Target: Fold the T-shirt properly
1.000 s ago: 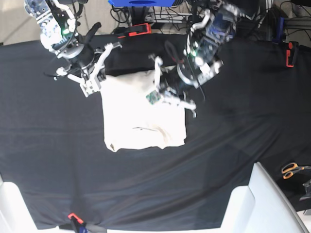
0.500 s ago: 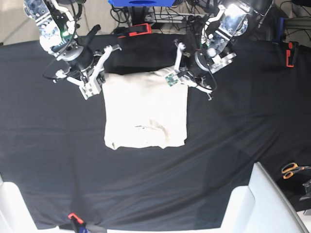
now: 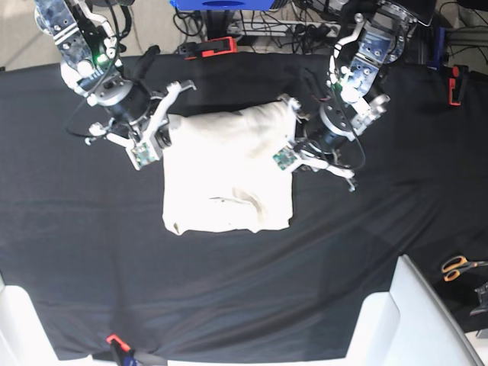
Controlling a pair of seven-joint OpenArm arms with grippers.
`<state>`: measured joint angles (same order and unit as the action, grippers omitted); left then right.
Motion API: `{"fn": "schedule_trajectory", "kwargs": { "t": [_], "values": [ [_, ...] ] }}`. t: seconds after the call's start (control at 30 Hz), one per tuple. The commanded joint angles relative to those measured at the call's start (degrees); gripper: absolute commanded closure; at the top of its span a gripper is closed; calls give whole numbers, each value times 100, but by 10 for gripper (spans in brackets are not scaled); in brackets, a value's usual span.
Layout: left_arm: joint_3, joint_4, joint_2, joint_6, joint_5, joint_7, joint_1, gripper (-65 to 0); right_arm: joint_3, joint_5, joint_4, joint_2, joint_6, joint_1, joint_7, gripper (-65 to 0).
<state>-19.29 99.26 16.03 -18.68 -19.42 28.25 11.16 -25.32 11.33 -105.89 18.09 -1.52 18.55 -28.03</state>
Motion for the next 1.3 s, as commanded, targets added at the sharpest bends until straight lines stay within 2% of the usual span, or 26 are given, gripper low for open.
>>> {"fn": "schedule_trajectory", "kwargs": {
  "t": [0.0,0.13,0.3,0.4,0.57,0.97,1.1,1.27],
  "values": [
    [-133,56,-131,-18,39,-113,75,0,-83,-12,-80,24,7,-127,135,-30],
    [-379,-375,-166,-18,30,-148,146,0,-505,-12,158,24,7,-391,135,-30],
    [-352,-920,-113,-18,30,-157,146,0,-883,-4,509,-55,7,-707,144,-30],
    [-344,-1078,115,-9,30,-166,111,0,-892,-4,817,-231,7,-804,161,-30],
    [-335,-1175,159,-9,30,-166,40,0,-892,-4,1274,-363,7,-997,223,-30],
    [-335,-1394,159,-9,30,-166,-74,0,-874,-4,2294,-319,7,-997,680,-30],
    [-335,-1359,159,-9,30,-157,-74,0,-883,-4,2294,-248,7,-971,706,-29],
    [-229,-858,247,-9,39,-113,-12,0,-866,-12,1529,-178,7,-848,689,-29]
  ]
}}
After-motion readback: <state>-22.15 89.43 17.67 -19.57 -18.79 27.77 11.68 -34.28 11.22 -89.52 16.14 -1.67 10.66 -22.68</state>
